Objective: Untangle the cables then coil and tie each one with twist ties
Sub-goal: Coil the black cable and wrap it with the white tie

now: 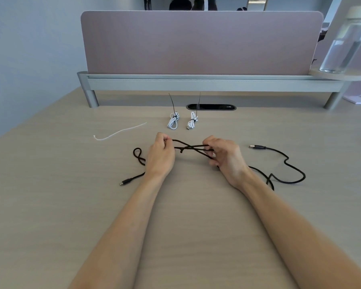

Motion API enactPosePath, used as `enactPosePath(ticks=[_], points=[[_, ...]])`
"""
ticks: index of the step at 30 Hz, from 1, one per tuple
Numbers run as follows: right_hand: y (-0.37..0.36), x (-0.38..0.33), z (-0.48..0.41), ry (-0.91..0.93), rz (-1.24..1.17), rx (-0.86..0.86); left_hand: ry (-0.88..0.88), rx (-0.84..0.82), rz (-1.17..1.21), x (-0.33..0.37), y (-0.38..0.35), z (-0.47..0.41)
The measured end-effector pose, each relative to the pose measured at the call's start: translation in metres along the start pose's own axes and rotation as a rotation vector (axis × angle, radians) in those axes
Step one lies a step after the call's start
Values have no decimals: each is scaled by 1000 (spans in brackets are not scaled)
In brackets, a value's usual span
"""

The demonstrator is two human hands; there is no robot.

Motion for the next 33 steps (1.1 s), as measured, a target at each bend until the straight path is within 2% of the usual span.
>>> enactPosePath(ticks=[3, 5, 8, 11, 13, 16, 19, 21, 25, 29, 33], points=[[4, 1, -2, -15, 37, 73, -221, -98, 25, -1, -1, 0], [4, 4, -3, -8, 183, 119, -320, -185, 62, 1, 1, 1], [1, 9, -5, 9, 341, 144, -157, -271, 203, 7, 3, 3], [4, 7, -7, -47, 232, 302, 75, -414, 626, 16, 1, 6], [5, 4, -7, -83, 176, 403, 166, -484, 750, 19, 3, 7], [5, 4, -6, -108, 157, 460, 177, -464, 617, 16, 3, 9], [4, 4, -6, -106, 140, 438, 115, -393, 464, 12, 5, 8], [3, 4, -7, -101, 134, 417, 119, -387, 464, 11, 7, 7], [2, 5, -8, -101, 193, 442, 176, -535, 536, 11, 11, 6], [7, 10, -9, -102, 181, 555, 29, -582, 343, 10, 12, 8], [5, 10, -8, -15, 244, 479, -56, -510, 276, 5, 8, 6]])
Point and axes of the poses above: each hand's wrist, its own z-axis away from the middle knuckle, its own y-axis out of the back of the hand, x = y × z, the point moved 1 cm from there along -z, towards the middle knuckle, and after that the axes turned 2 degrees about x, right-handed, at the moved point
